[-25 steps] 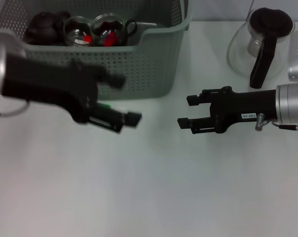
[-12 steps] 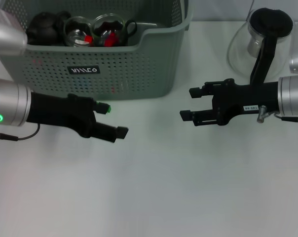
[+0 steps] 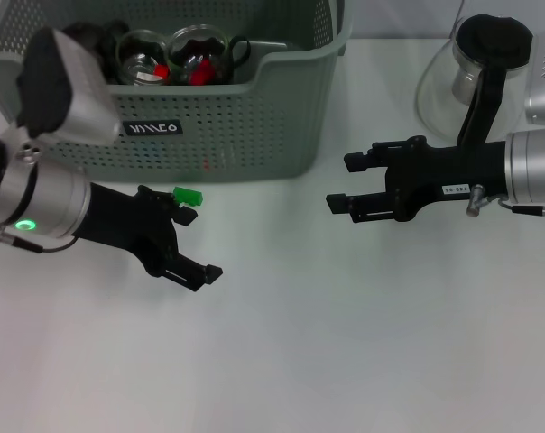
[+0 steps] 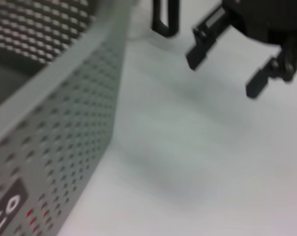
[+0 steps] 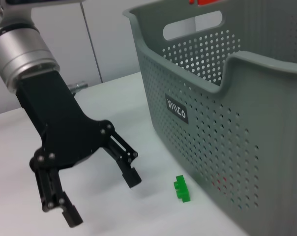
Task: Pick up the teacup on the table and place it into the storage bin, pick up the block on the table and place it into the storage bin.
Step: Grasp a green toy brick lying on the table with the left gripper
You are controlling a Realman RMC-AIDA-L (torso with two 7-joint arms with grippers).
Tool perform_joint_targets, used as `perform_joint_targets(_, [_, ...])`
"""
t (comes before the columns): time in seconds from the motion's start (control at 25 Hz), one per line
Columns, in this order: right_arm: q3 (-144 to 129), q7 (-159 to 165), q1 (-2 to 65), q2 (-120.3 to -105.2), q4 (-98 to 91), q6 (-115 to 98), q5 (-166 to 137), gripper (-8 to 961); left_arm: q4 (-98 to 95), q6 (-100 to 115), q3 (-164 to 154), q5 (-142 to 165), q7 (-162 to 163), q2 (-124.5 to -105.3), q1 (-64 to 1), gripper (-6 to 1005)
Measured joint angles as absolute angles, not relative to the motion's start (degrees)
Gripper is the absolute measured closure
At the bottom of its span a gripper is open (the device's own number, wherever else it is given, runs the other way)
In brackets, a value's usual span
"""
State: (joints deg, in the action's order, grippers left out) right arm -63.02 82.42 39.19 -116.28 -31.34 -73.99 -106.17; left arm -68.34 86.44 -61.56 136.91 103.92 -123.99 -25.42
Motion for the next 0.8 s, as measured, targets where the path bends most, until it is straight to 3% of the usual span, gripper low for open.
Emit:
perform_joint_targets(0.36, [-62.28, 83.8, 39.29, -116.84, -31.08, -73.76, -105.9, 188, -67.78, 85.34, -62.93, 144.5, 102.97, -124.0, -31.18, 38])
perform_joint_targets(0.8, [-62.13, 84.14, 39.28, -117.4, -31.04, -72.5, -105.82, 187, -65.46, 80.39, -66.59, 149.52, 103.45, -124.3, -33.39, 37])
